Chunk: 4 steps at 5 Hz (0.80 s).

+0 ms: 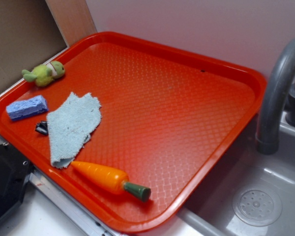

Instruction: Grab the blue sponge.

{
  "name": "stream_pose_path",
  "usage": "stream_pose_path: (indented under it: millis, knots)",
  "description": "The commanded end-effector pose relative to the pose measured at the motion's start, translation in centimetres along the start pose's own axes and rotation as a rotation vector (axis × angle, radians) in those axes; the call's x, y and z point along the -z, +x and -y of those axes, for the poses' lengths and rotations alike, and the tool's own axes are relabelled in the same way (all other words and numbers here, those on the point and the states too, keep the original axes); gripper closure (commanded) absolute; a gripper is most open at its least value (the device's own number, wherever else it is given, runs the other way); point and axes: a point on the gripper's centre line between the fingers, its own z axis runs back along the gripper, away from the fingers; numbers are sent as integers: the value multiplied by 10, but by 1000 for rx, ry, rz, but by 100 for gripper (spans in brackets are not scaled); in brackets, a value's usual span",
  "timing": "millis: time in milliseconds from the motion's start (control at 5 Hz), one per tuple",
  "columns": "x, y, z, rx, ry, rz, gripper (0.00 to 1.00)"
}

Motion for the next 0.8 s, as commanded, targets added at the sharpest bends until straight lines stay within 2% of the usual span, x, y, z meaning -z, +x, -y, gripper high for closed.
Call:
stream_pose_path:
  millis: [0, 200, 400, 600]
  knots:
    - [39, -7, -57, 37, 42, -60, 0]
    - [52, -10, -67, 28, 102, -80, 0]
    - [64, -16, -71, 56, 138, -110, 0]
    - [79, -22, -85, 39, 178, -145, 0]
